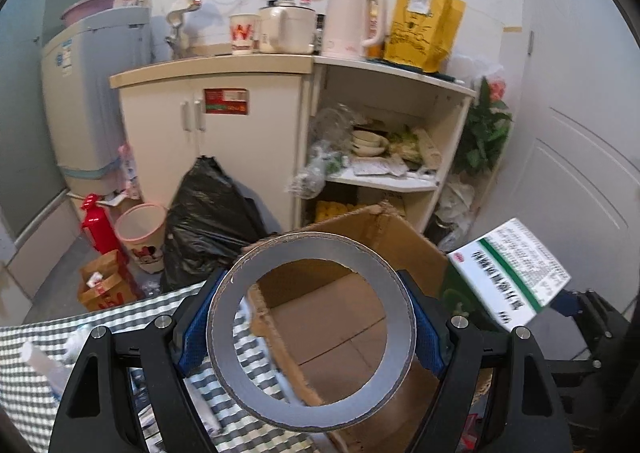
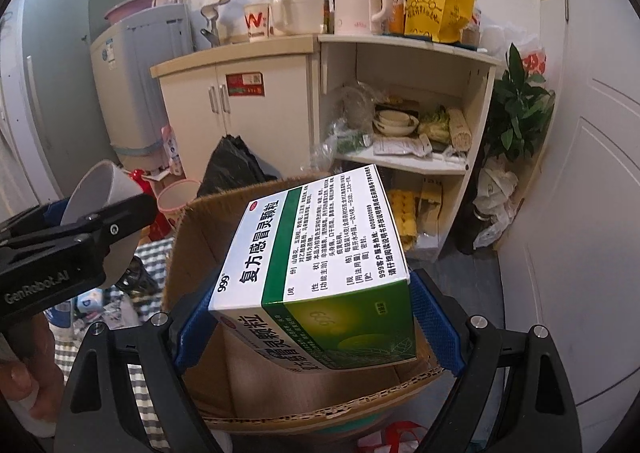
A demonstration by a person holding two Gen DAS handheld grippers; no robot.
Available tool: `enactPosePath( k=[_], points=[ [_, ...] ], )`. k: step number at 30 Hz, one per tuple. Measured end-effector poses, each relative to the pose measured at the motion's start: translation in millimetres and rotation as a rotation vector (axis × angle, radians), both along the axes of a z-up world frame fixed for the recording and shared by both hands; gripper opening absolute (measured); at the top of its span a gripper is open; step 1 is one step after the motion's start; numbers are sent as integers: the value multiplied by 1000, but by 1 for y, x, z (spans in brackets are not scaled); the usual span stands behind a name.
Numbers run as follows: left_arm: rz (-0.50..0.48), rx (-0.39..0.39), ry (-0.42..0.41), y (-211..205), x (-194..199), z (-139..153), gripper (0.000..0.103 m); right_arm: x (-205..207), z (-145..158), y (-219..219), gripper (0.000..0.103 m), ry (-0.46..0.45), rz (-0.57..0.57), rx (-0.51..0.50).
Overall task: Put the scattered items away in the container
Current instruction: 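Carry the tape roll with left tool while right tool carries the box over the cardboard box, then open left tool dropping the tape roll while right tool releases the medicine box into the cardboard box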
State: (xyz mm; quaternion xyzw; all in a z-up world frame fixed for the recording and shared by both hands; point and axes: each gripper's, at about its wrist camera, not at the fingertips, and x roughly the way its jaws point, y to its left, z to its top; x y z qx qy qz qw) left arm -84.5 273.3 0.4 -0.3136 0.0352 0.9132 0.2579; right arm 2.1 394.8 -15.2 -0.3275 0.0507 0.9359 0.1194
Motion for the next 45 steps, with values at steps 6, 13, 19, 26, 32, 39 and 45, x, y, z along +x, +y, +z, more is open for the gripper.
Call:
enactPosePath(
  k=[6, 13, 19, 26, 32, 39, 45],
  points=[
    [-35, 8, -33, 14, -13, -12, 83, -9, -15, 7, 89, -47, 1, -2],
    [-70, 4, -92, 26, -31, -30, 83, -24, -32, 6, 89, -94, 23, -5],
    [-139, -17, -117, 42, -36, -46, 83, -34, -52, 6, 89, -142, 33, -18],
    [-171, -42, -141, 56, -41, -60, 83, -40, -69, 9, 89, -191, 34, -30],
    [-171, -54, -150, 62, -44, -68, 83, -42, -75, 12, 90, -210, 32, -36],
    [-180, -61, -146, 68, -42, -66, 90, -40, -79, 9, 90, -231, 47, -47],
    [-172, -62, -130, 67, -37, -58, 92, -35, -69, 9, 90, -211, 41, -46]
  ],
)
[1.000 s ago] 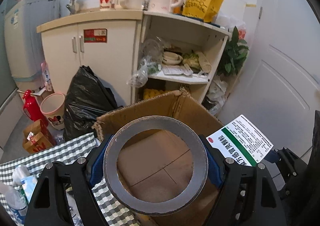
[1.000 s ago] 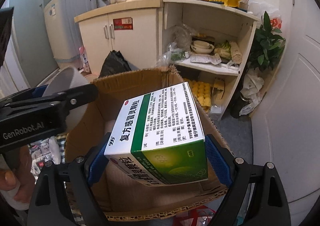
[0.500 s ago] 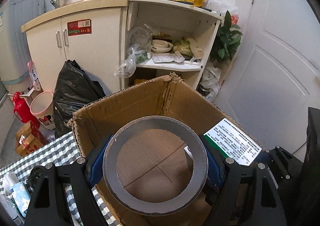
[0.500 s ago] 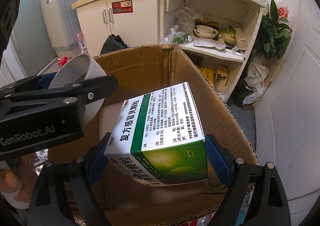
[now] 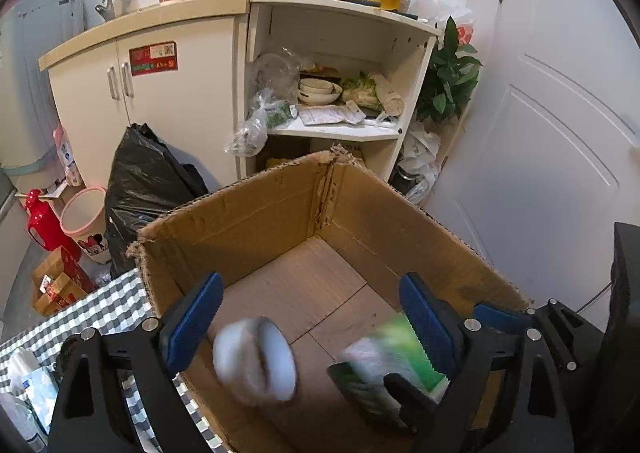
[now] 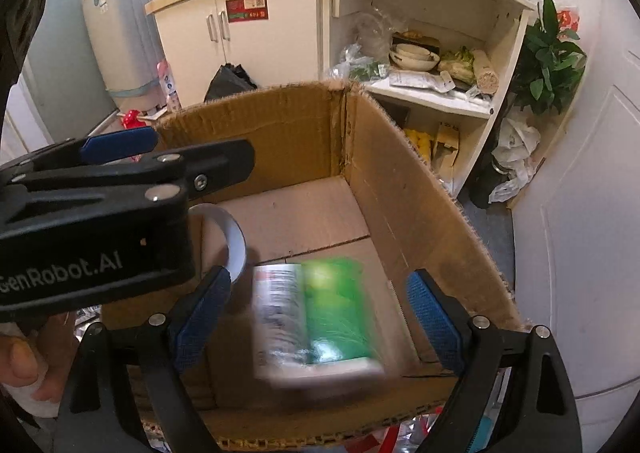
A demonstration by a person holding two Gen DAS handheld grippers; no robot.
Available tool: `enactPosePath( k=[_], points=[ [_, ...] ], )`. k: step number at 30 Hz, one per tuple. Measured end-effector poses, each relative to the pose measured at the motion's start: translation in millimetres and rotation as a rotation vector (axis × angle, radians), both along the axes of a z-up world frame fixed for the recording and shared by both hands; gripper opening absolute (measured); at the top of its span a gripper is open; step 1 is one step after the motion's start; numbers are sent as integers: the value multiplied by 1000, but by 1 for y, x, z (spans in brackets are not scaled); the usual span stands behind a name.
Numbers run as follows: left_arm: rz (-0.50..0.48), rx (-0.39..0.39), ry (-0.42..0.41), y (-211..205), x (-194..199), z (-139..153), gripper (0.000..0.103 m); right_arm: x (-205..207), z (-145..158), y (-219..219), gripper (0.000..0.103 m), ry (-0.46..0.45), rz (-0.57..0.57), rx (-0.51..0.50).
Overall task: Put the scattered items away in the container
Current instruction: 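Open left tool dropping the tape roll while right tool releases the medicine box into the cardboard box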
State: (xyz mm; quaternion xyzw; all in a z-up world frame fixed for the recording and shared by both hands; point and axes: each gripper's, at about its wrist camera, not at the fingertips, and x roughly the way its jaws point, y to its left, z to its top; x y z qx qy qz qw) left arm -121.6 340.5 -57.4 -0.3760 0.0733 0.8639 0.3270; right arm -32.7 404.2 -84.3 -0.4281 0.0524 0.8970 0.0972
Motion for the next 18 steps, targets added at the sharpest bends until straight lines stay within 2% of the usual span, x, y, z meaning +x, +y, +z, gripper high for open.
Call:
enactPosePath(
  k=[18],
  points=[
    [78, 58, 97, -49, 27, 59, 94, 31, 56, -27, 91, 143, -7, 15]
  ],
)
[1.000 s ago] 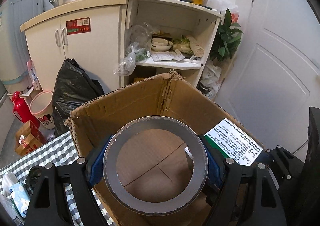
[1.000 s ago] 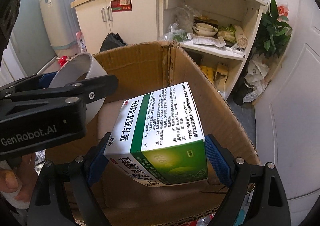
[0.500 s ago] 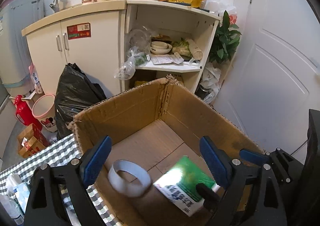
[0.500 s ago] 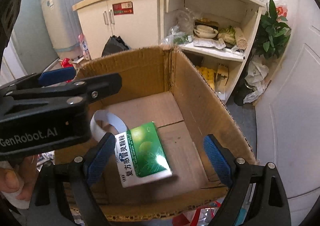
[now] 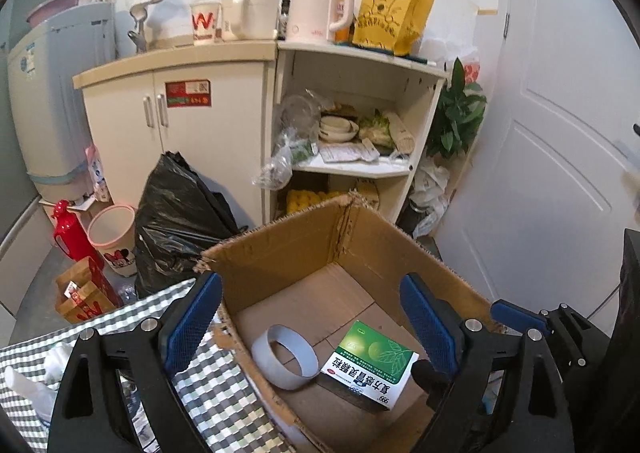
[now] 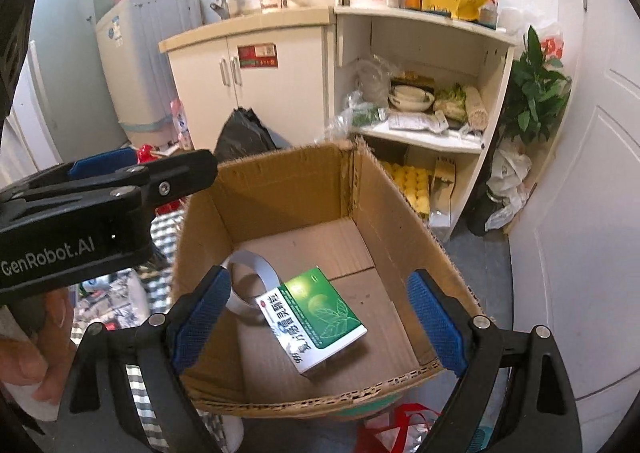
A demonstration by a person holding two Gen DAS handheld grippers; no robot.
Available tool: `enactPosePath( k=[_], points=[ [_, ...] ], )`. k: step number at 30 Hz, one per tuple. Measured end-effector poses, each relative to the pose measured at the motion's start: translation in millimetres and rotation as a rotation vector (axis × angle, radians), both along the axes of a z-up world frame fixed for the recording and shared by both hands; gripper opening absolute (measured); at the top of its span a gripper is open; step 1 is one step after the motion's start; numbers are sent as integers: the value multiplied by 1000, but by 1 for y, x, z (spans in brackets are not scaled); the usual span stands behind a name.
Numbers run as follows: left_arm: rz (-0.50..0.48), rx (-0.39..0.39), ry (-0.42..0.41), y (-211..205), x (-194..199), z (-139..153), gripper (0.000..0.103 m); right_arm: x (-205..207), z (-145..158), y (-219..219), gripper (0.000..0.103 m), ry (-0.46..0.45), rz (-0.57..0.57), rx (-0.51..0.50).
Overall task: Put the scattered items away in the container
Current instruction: 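Open left tool dropping the tape roll while right tool releases the medicine box into the cardboard box, then withdraw both tools from the cardboard box back over the table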
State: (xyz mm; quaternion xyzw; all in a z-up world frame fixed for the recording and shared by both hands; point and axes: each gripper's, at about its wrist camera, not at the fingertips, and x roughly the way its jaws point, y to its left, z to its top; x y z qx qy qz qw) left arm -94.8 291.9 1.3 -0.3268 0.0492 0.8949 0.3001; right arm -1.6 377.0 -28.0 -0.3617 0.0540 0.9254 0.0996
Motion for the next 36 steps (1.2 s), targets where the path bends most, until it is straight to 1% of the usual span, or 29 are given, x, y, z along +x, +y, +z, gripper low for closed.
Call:
enactPosePath(
  k=[6, 9, 13, 18, 21, 27, 33, 36],
  points=[
    [38, 28, 42, -24, 14, 18, 96, 13, 21, -7, 91, 80, -9, -4],
    [67, 41, 64, -41, 23, 27, 98, 19, 28, -12, 93, 114, -12, -13],
    [106, 52, 90, -65, 32, 37, 100, 26, 38, -25, 93, 156, 4, -21],
    [158, 44, 121, -92, 44, 46, 101, 31, 49, -46, 94, 187, 47, -35],
    [190, 54, 136, -111, 51, 52, 103, 35, 57, -62, 96, 212, 83, -27],
    [257, 53, 164, -147, 62, 60, 103, 37, 69, -92, 97, 255, 145, -36],
    [319, 48, 184, -183, 71, 67, 103, 39, 77, -122, 97, 283, 206, -16],
    [353, 48, 196, -200, 75, 72, 103, 42, 82, -136, 97, 305, 244, -24]
  ],
)
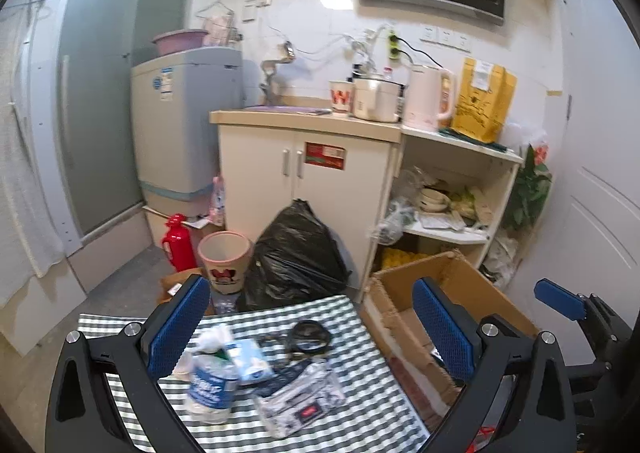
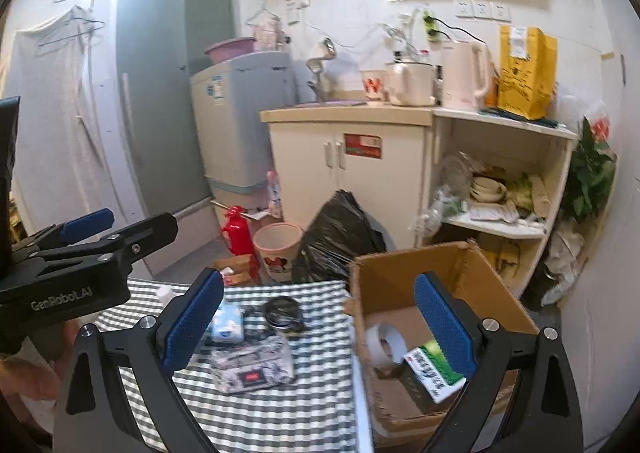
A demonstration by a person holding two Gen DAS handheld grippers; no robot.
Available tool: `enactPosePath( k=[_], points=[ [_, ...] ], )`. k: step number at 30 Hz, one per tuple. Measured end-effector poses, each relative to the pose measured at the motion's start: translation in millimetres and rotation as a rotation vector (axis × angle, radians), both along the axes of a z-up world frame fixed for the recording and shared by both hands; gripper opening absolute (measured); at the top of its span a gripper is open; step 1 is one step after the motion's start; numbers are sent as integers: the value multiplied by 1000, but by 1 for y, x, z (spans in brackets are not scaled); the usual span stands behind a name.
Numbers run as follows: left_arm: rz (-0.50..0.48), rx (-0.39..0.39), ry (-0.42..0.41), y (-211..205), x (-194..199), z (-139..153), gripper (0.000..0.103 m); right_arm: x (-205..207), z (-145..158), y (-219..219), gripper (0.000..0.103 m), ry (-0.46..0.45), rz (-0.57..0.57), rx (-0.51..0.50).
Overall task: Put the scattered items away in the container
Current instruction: 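Withdraw both tools from the cardboard box back over the table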
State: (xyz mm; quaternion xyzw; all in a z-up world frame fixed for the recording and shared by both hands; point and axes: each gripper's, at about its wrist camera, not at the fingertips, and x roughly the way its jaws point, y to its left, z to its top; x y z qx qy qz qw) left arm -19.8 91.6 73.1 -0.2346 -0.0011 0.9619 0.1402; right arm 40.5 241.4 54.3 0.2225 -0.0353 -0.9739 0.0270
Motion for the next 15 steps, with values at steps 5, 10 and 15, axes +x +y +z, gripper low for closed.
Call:
enactPosePath(
  k=[5, 10, 15],
  points=[
    [52, -9, 21, -30, 6, 8, 103, 6, 8, -29, 97, 42, 79, 42],
    [113, -7, 36, -59, 13, 14, 103, 7, 14, -53, 97, 50, 117, 48],
    [162, -12, 45, -89, 21, 17, 103, 4, 15, -65, 97, 40, 142, 27]
  ],
)
